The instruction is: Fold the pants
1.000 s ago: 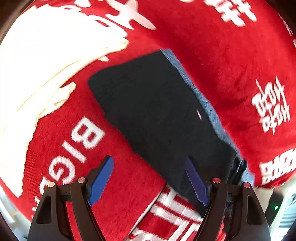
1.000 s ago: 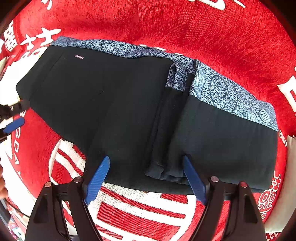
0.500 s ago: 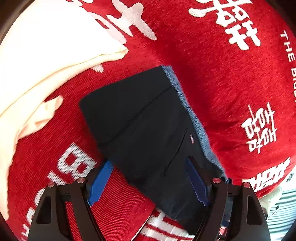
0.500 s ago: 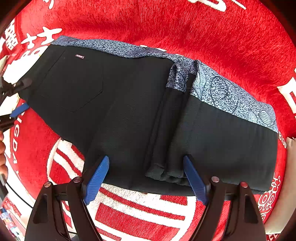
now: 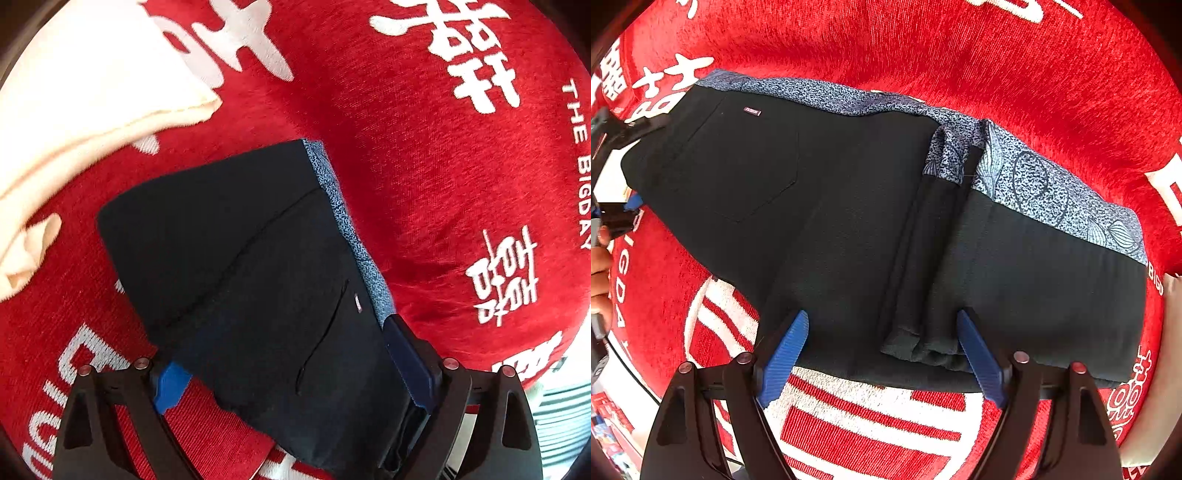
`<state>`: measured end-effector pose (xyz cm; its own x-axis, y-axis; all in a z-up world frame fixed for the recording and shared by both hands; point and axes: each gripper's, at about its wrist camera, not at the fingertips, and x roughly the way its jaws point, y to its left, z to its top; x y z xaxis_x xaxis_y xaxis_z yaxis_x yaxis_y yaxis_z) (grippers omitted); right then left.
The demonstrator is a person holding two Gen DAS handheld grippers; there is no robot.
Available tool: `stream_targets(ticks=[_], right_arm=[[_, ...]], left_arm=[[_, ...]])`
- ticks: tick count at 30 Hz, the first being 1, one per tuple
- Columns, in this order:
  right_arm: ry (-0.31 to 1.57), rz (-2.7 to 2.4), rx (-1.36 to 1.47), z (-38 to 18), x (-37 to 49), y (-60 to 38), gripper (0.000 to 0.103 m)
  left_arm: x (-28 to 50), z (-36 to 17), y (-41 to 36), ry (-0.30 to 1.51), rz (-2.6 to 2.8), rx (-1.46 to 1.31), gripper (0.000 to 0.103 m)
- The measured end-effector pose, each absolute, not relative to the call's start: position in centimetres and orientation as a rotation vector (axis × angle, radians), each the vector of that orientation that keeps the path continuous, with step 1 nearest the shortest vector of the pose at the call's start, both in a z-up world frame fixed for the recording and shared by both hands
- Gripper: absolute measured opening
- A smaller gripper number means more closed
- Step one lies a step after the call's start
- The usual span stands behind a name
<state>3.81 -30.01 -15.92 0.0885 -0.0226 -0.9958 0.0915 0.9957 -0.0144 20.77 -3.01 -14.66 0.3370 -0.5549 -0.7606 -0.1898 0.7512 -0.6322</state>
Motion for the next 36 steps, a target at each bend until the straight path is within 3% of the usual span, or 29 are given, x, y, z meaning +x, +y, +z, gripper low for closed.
stream_targets(ticks=[1, 3, 4, 6, 15, 22, 28, 36], right_arm=[[1.48, -0.083, 0.057, -15.9, 3.8, -30.0, 0.085], [1.48, -0.08, 0.057, -15.9, 3.9, -30.0, 0.085], [1.482, -0.077, 0.056, -15.8, 3.9, -30.1, 0.085], [1.485, -0.07, 0.053, -15.7, 4.0, -30.1, 0.085], [1.404, 0.007, 0.218, -10.0, 6.5, -32.5, 0.086], [1.383, 0.21, 0.329, -6.3, 14.8, -30.5, 0.086], [1.464, 0.398, 0.334, -5.3, 21.3, -25.3, 0.087], [1.687, 0.525, 0.209, -8.1, 26.0, -17.6, 0.088]], left_arm=[[20.8, -14.4, -3.5, 1.24, -0.239, -0.677, 0.088], [20.8, -14.1, -3.9, 1.243, -0.193, -0.6, 0.062], [20.8, -14.1, -4.0, 1.255, -0.168, -0.555, 0.038], [20.9, -14.1, -3.8, 1.27, -0.164, -0.529, 0.031], [18.1, -8.8, -10.7, 1.073, -0.192, -0.006, 0.028], [16.5, -6.9, -13.1, 0.981, -0.237, 0.173, 0.028], [16.0, -5.9, -14.3, 0.942, -0.256, 0.262, 0.028], [14.8, -4.9, -16.1, 0.876, -0.274, 0.35, 0.028]])
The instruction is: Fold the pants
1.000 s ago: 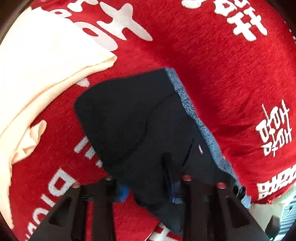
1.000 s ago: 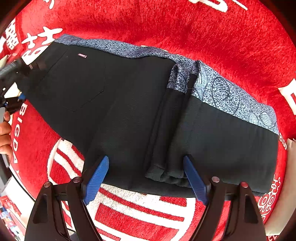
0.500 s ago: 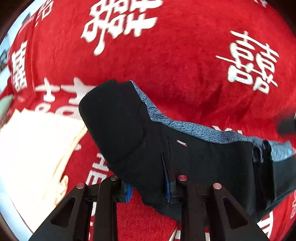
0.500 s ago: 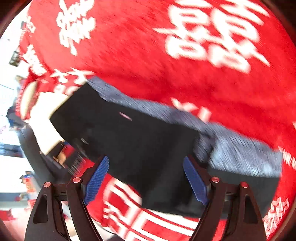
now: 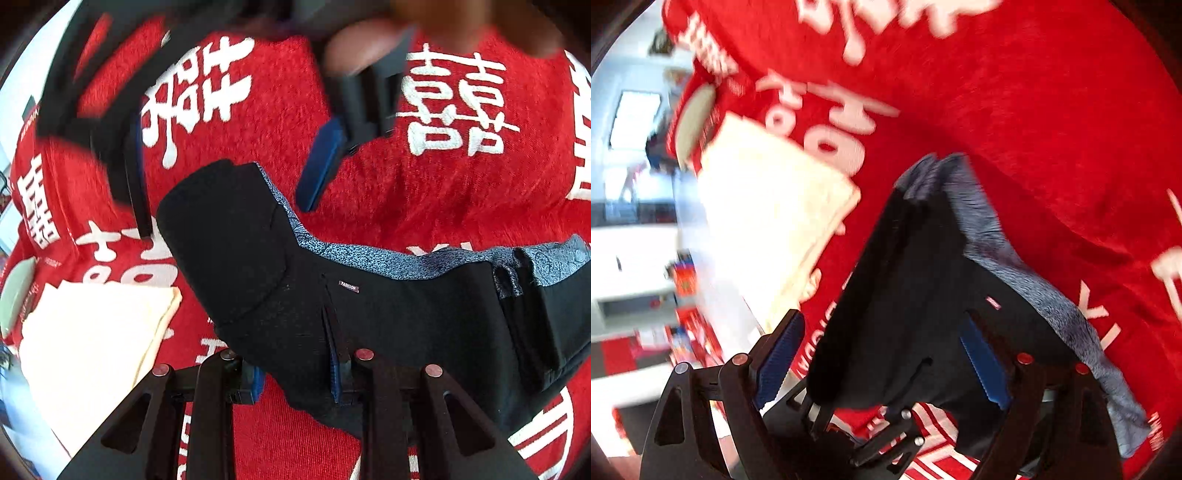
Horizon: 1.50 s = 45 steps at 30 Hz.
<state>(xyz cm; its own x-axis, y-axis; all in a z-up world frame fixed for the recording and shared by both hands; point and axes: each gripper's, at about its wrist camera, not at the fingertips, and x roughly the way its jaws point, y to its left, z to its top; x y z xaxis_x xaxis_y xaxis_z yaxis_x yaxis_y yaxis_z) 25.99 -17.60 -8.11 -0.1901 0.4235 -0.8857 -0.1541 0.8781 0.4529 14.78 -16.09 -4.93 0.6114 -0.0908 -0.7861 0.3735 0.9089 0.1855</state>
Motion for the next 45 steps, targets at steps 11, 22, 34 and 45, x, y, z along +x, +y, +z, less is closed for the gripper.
stream_targets(ticks=[11, 22, 34, 45], right_arm=[[1.7, 0.469, 0.161, -9.0, 25.2, -19.4, 0.018], [1.411, 0.52, 0.552, -2.5, 18.2, -32.0, 0.018], [1.177, 0.378, 0.856, -0.2, 6.2, -46.9, 0.018], [1.14, 0.185, 1.043, -6.3, -2.5, -56.9, 0.018]], left_arm=[[13.4, -3.3, -17.6, 0.84, -0.32, 0.373, 0.028], [10.5, 3.1, -22.3, 0.825, -0.515, 0.246, 0.028], [3.1, 4.5, -34.2, 0.811, -0.767, 0.377, 0.028], [-2.1, -1.3, -43.1, 0.902, -0.863, 0.55, 0.028]])
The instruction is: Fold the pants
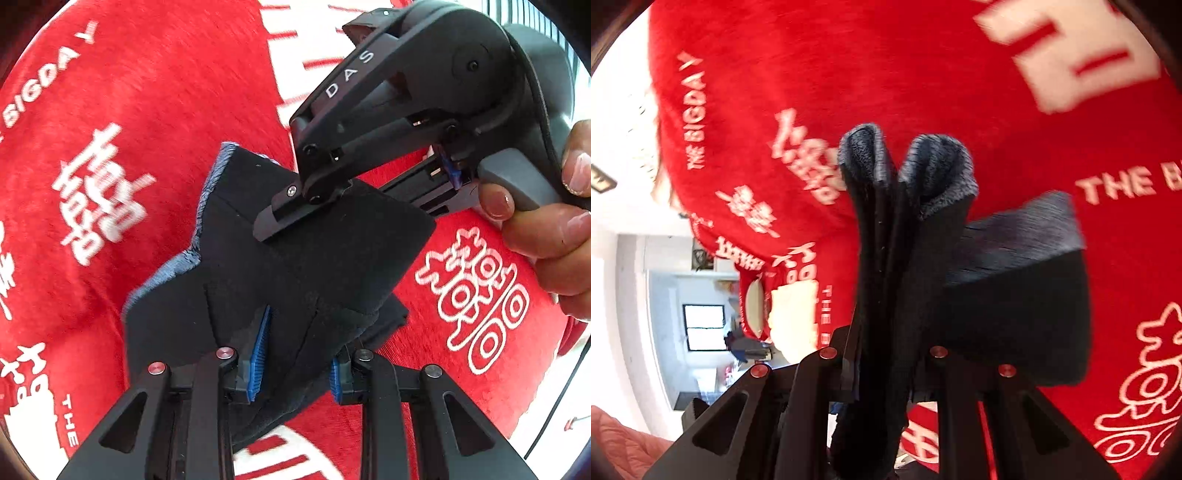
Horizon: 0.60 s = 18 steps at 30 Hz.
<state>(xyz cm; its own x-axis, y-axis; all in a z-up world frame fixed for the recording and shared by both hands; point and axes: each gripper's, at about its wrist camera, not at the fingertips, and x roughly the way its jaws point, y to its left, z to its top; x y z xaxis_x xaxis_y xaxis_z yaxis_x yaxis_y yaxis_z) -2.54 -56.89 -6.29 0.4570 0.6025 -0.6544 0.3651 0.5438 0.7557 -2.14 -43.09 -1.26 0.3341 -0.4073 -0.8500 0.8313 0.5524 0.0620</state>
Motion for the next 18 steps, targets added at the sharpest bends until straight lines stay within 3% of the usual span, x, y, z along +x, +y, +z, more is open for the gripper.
stream_targets(ticks=[9, 12, 13, 18], right_arm=[[1.217, 0.073, 1.093, -14.0, -5.3, -59.7, 0.021], [1.221, 0.06, 1.084, -14.6, -5.6, -59.6, 0.023], [1.22, 0.054, 1.078, -14.7, -5.8, -59.8, 0.023], [1.227, 0.017, 1.008, -14.2, -6.1, -60.0, 0.024]], left_arm=[[-3.3, -5.8, -45.5, 1.015, -0.837, 0.65, 0.028], [-3.1, -5.4, -45.2, 1.043, -0.853, 0.639, 0.049], [-2.9, -5.1, -44.8, 1.062, -0.845, 0.623, 0.06], [-2.2, -3.2, -41.8, 1.113, -0.838, 0.554, 0.061]])
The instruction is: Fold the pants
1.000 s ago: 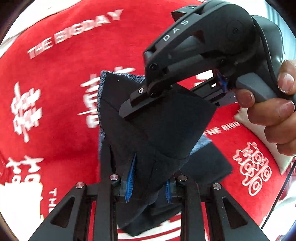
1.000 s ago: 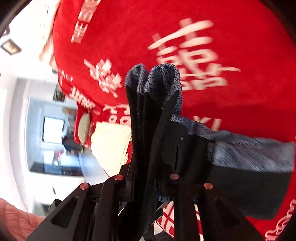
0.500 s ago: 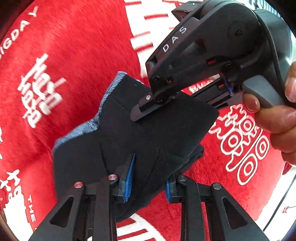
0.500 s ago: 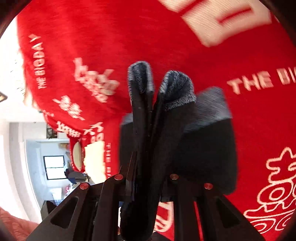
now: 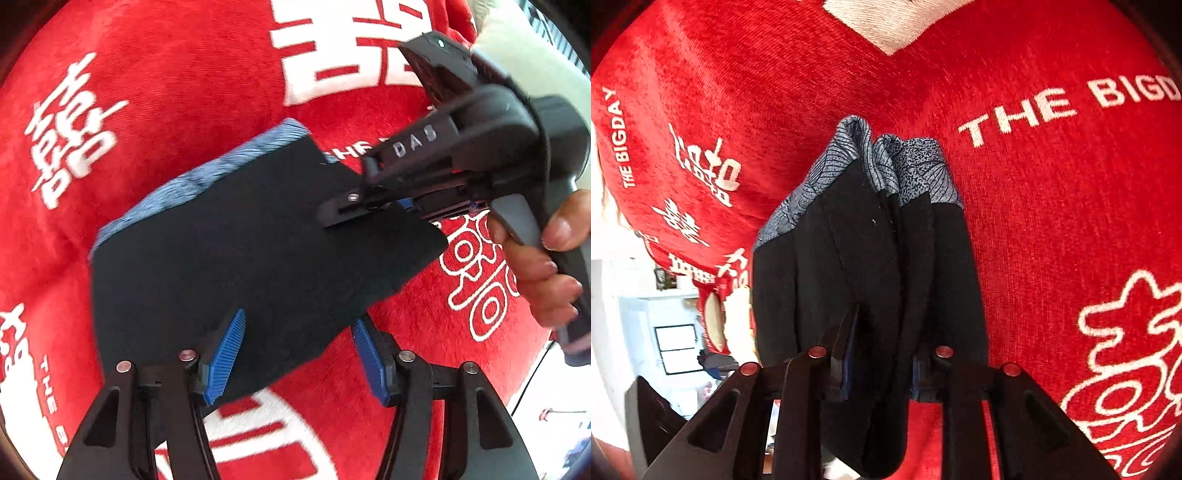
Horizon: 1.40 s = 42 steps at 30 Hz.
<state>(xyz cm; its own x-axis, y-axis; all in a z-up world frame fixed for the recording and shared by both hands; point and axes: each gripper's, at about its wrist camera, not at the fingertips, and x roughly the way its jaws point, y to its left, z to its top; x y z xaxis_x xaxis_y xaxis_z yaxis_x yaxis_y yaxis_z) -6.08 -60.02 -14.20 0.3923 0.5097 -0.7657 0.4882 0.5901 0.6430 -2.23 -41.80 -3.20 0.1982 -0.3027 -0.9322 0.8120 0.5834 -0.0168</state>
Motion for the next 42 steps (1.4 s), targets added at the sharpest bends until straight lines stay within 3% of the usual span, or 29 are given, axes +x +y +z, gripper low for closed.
stream_targets(ticks=[7, 10, 19, 22, 28, 30, 42], right_arm=[[1.263, -0.106, 0.792, -12.1, -6.2, -58.2, 0.035], [1.291, -0.194, 0.696, -11.1, -6.7, -57.7, 0.049], [1.267, -0.323, 0.66, -8.5, -8.6, -57.0, 0.05], [1.237, -0.322, 0.64, -7.0, -8.9, -55.8, 0.05], [1.189, -0.28, 0.557, -5.3, -8.2, -53.1, 0.05], [1.203, -0.244, 0.523, -5.6, -7.7, -52.0, 0.05], [1.324, -0.24, 0.452, -10.0, -7.6, -50.4, 0.05]], left_arm=[[1.7, -0.5, -35.0, 1.065, -0.636, 0.443, 0.061], [4.2, -1.4, -32.7, 1.096, -0.513, 0.429, 0.061], [6.3, -5.4, -29.5, 1.222, -0.419, 0.357, 0.062], [6.0, -6.5, -30.0, 1.227, -0.429, 0.35, 0.077], [6.6, -7.0, -29.8, 1.255, -0.424, 0.298, 0.078], [7.1, -7.3, -29.4, 1.279, -0.408, 0.264, 0.085], [7.9, -7.9, -29.6, 1.34, -0.418, 0.242, 0.085]])
